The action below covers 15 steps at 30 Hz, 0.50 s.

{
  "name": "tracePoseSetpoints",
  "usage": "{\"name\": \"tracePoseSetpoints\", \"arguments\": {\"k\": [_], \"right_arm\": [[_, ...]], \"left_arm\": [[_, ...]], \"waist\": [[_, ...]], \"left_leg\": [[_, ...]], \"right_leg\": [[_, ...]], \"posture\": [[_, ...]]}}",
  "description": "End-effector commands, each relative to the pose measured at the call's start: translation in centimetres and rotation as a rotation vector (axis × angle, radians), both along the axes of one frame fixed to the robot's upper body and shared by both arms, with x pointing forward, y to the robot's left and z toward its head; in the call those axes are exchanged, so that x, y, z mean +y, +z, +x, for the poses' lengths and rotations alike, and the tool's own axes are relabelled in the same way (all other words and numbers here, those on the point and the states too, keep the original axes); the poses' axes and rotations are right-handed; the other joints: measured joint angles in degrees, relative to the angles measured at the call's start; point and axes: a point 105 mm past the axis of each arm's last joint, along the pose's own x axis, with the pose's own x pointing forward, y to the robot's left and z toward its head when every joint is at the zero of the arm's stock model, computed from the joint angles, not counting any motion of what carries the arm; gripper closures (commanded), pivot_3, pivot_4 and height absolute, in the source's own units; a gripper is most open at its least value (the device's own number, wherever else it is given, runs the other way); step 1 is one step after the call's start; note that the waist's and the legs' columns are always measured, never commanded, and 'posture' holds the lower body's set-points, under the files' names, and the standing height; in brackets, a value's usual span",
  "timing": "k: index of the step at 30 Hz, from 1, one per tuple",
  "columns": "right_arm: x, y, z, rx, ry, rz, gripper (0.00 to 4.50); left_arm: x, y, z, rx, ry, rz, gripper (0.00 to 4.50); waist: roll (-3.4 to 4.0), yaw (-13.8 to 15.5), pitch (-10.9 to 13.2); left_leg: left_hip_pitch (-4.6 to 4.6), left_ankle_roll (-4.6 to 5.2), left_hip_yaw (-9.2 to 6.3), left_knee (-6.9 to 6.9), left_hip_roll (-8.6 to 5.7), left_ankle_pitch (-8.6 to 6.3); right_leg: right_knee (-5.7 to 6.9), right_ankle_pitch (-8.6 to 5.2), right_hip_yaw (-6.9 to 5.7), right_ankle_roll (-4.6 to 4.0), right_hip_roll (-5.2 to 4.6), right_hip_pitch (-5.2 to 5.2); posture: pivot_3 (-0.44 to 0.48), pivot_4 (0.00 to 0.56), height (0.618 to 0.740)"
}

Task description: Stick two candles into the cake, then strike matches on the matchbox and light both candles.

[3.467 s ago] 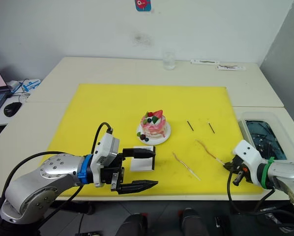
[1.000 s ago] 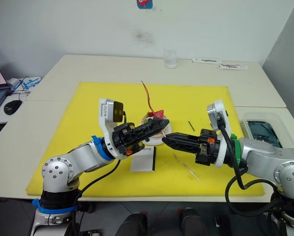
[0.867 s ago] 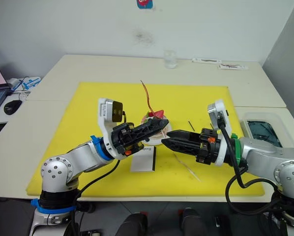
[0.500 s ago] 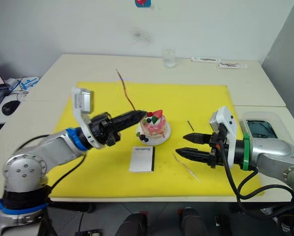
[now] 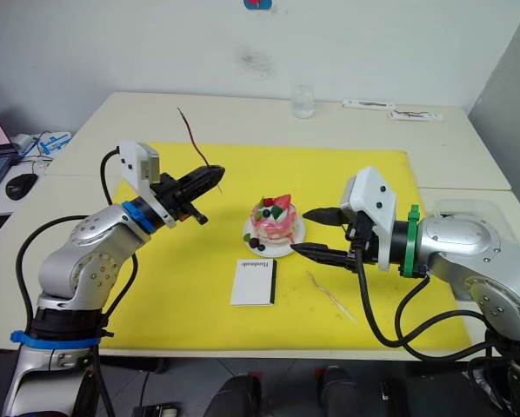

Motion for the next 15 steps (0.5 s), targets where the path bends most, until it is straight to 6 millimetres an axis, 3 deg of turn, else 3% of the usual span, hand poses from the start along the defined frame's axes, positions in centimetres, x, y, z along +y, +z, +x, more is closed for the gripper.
{"name": "tracePoseSetpoints", "arguments": {"k": [1,13,15], "right_arm": [[0.1,0.2,-0.4,-0.054,0.010,-0.020,1.79],[1.0,0.0,0.0,-0.127,-0.010,-0.018,1.79],[1.2,-0.1,0.1,-0.133,-0.012,-0.022,1.39]], "left_arm": [[-0.8,1.2,-0.3,-0.059,-0.051,0.006,4.50],[-2.5,-1.3,0.2,-0.032,-0.109,-0.003,4.50],[-2.6,-1.6,0.4,-0.020,-0.114,-0.017,4.50]], "waist": [[0.00,0.0,0.0],[0.00,0.0,0.0],[0.00,-0.1,0.0]], "left_leg": [[0.01,0.00,0.00,0.00,0.00,0.00],[0.12,0.01,0.01,0.04,0.00,0.00],[0.12,0.01,0.01,0.04,0.00,0.00]], "right_leg": [[0.01,-0.01,0.00,0.01,0.00,0.00],[0.08,0.06,0.02,0.12,0.02,0.07],[0.09,0.06,0.02,0.12,0.02,0.07]], "posture": [[0.000,0.150,0.740],[0.000,0.150,0.740],[0.000,0.150,0.740]]}}
